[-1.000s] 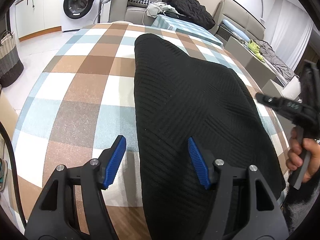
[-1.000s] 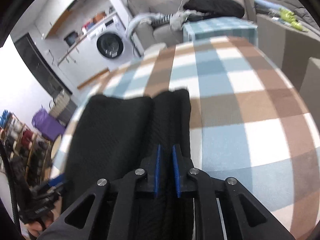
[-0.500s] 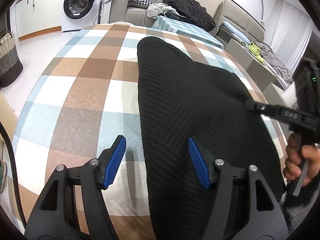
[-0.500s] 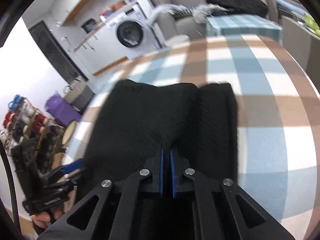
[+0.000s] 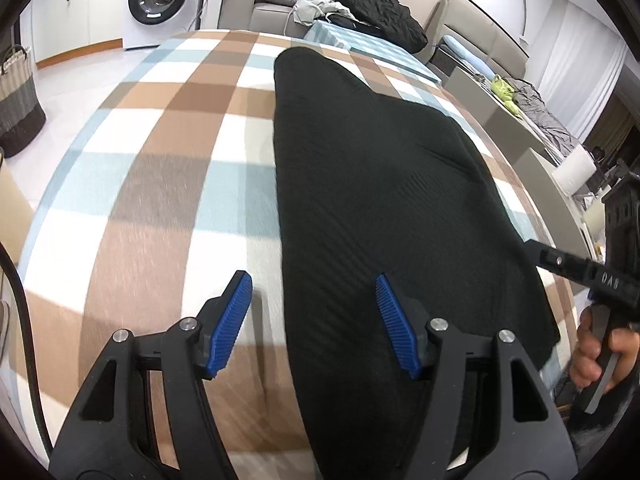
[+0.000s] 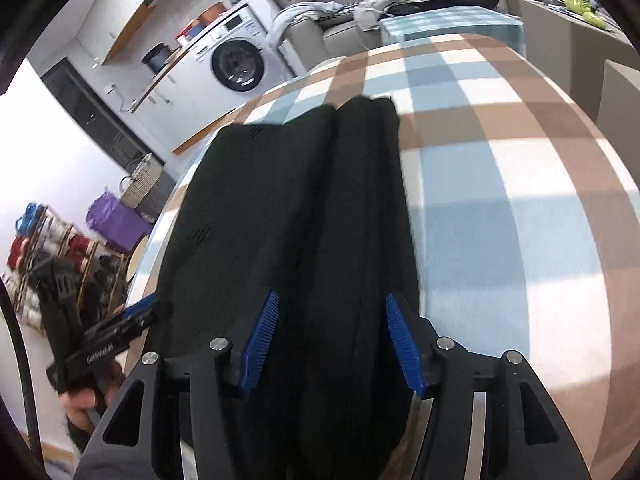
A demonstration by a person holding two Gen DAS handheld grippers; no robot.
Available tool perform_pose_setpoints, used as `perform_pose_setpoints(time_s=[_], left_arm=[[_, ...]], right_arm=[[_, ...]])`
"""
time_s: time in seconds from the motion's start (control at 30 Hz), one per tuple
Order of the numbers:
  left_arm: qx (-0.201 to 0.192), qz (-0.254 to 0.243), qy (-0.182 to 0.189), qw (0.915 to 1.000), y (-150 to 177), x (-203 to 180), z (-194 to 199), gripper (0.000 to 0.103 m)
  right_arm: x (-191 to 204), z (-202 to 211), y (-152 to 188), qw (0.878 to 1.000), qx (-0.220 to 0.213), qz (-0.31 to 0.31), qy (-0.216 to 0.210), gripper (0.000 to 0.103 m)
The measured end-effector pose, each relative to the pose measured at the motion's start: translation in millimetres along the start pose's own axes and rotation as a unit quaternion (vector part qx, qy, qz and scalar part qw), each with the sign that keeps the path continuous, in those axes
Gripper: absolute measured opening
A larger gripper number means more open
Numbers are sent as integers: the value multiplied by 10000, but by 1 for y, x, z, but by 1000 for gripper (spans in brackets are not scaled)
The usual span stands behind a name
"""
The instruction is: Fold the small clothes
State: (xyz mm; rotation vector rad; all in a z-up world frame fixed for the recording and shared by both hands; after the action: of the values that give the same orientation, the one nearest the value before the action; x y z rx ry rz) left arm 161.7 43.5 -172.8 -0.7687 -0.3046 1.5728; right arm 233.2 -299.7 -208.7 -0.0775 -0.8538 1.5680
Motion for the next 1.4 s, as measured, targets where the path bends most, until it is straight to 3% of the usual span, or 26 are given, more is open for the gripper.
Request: perform_pose_setpoints(time_s=[0.23, 0.33, 0.4, 0.43, 0.5, 0.53, 1.03, 1.3, 1.4], left_arm=[[90, -123, 105, 9998, 18, -10, 6, 62], [71, -94, 200, 9997, 20, -10, 6, 50], [20, -95, 185, 9998, 20, -10, 7, 36], [-5, -101, 174, 9998, 19, -9, 7, 32], [-47, -82, 203, 9997, 16, -8, 7, 17], [-55, -81, 209, 9997, 14, -8, 7, 15], [-382, -188, -149, 9990, -47, -3, -38, 14], [-445, -319, -268, 9981, -51, -6, -42, 14], [-485, -398, -316, 9975, -51, -7, -38, 14]], right_arm=[[-12, 11, 18, 9998, -26, -114, 180, 60], [-15, 6, 22, 9997, 6, -115, 232, 60], [-12, 6, 24, 9997, -68, -13, 243, 58], [-10, 4, 24, 9997, -81, 35, 233, 40], [-8, 1, 27, 9998, -31, 74, 184, 18], [-4, -1, 27, 9999, -26, 123, 115, 13], [6, -41, -23, 9984, -240, 174, 474, 12], [9, -42, -28, 9971, -286, 345, 615, 13], [11, -38, -29, 9968, -326, 409, 598, 19]])
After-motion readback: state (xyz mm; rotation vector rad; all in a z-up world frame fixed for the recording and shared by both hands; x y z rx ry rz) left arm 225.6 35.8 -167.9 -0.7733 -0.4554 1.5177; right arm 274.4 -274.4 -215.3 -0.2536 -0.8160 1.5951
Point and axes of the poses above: each gripper's, at about its wrist camera, not at the fingertips, and z roughly against the way its jaws point, x to its left, y to its underside, the point moved 3 cm from there along -z, roughly the way its jaws point, and after that the axes turned 4 degrees about -x, right-handed, at the moved point
